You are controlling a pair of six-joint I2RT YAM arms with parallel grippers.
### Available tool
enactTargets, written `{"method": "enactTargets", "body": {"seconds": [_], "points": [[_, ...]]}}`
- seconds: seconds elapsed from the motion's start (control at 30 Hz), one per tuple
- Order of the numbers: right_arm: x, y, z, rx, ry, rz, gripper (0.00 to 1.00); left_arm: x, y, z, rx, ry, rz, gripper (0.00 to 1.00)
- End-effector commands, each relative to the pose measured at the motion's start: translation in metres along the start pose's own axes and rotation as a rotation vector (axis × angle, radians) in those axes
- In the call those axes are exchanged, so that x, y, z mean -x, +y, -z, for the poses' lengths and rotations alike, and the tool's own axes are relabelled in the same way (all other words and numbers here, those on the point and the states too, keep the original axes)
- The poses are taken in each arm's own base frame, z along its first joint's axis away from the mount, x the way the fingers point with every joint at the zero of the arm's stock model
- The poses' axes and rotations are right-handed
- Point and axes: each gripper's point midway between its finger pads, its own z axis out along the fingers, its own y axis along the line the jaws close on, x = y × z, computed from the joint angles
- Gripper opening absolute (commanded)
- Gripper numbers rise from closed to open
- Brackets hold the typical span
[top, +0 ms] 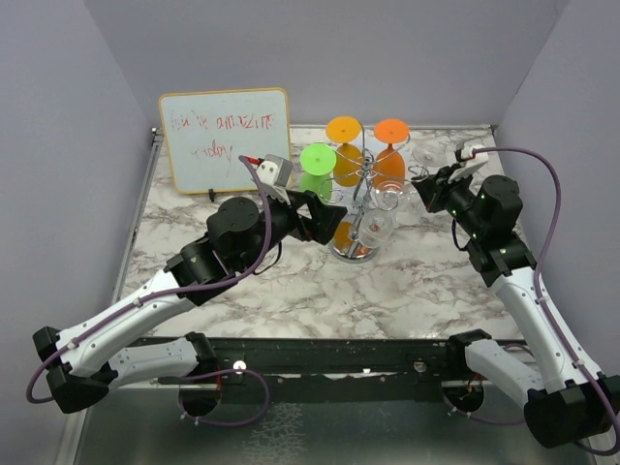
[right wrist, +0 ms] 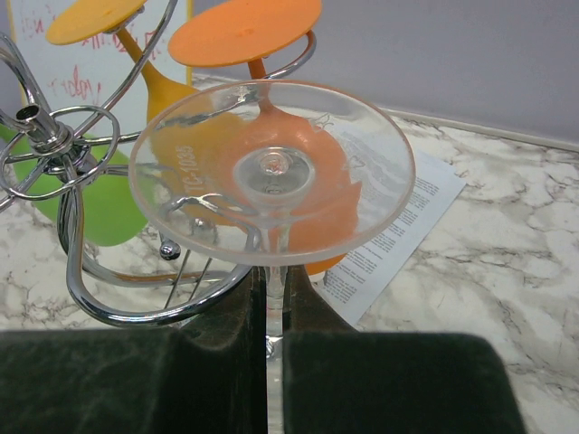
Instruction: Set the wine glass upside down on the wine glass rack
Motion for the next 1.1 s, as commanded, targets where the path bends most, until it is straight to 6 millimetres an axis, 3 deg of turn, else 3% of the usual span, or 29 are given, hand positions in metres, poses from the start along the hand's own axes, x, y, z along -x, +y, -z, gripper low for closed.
{"method": "enactTargets", "body": {"seconds": [0.0, 0.37, 0.6, 1.07], "points": [[0.021, 0.023, -0.004, 0.140, -0.080, 0.060, 0.01, 0.004, 0.008, -0.002, 0.061, -0.005, -0.007, 0.98], [0.011, 0.034, 0.002, 0.209, -0.070, 0.077, 0.01, 0.005, 0.027, -0.007, 0.174, -0.034, 0.015, 0.98], [0.001, 0.038, 0.007, 0.232, -0.093, 0.080, 0.01, 0.004, 0.029, -0.017, 0.193, -0.041, 0.010, 0.99], [0.000, 0.059, 0.017, 0.347, -0.143, 0.085, 0.01, 0.008, 0.046, -0.027, 0.296, -0.085, 0.007, 0.99]]}}
